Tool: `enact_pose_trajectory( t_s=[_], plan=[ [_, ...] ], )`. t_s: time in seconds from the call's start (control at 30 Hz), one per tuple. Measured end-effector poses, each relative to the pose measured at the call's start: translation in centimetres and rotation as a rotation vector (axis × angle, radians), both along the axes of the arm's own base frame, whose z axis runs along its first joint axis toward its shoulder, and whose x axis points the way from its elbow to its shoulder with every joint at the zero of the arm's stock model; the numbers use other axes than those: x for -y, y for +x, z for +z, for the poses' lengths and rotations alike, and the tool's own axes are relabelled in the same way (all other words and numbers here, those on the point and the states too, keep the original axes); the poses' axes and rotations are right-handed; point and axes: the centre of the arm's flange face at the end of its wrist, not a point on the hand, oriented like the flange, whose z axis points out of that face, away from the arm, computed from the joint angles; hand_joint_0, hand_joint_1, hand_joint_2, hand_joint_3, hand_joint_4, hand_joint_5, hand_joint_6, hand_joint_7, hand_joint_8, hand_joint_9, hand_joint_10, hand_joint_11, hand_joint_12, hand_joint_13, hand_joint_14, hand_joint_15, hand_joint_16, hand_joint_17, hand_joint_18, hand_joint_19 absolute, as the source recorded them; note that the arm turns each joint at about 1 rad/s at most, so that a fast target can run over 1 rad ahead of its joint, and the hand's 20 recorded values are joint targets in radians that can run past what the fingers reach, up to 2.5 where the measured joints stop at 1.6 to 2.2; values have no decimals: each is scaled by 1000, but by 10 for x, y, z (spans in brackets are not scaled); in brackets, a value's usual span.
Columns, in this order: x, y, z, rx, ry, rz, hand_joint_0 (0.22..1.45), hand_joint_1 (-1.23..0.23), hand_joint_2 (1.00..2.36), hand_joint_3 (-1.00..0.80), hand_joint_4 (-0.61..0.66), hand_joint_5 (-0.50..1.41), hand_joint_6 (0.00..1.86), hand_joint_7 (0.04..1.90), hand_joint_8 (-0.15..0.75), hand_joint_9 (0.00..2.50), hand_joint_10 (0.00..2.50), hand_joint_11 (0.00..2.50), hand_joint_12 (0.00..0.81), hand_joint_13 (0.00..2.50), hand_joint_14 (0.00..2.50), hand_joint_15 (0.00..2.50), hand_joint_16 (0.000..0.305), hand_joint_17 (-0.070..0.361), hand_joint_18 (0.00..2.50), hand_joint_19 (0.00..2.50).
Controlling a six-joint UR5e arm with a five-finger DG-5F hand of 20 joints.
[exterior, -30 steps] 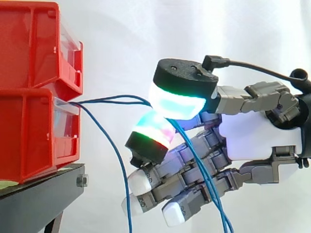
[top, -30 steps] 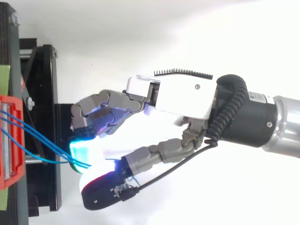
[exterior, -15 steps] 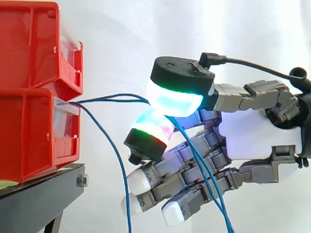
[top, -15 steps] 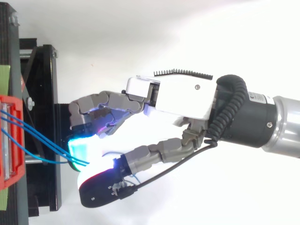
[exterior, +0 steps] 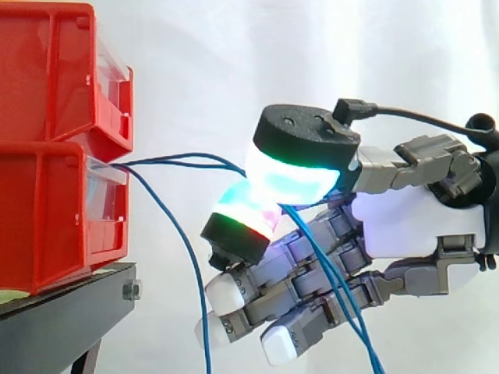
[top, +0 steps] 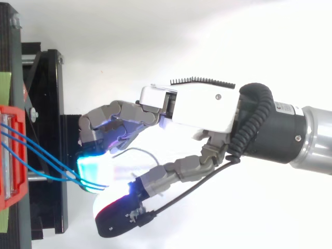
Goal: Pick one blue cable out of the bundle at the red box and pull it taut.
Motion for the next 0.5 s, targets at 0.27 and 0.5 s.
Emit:
enact_pose_trajectory(
  t_s=[0.27, 0.5],
  plan=[
    [0, 0, 0, 1, 0, -2, 624, -861, 1000, -500, 231, -175, 784, 1165, 305, 689, 14, 558, 403, 486, 4, 145, 55, 123, 665, 383],
    [0, 0, 0, 3, 0, -4, 489, -667, 1000, -500, 236, -151, 734, 1197, 347, 703, 14, 533, 442, 475, 5, 165, 62, 139, 664, 440]
  ],
)
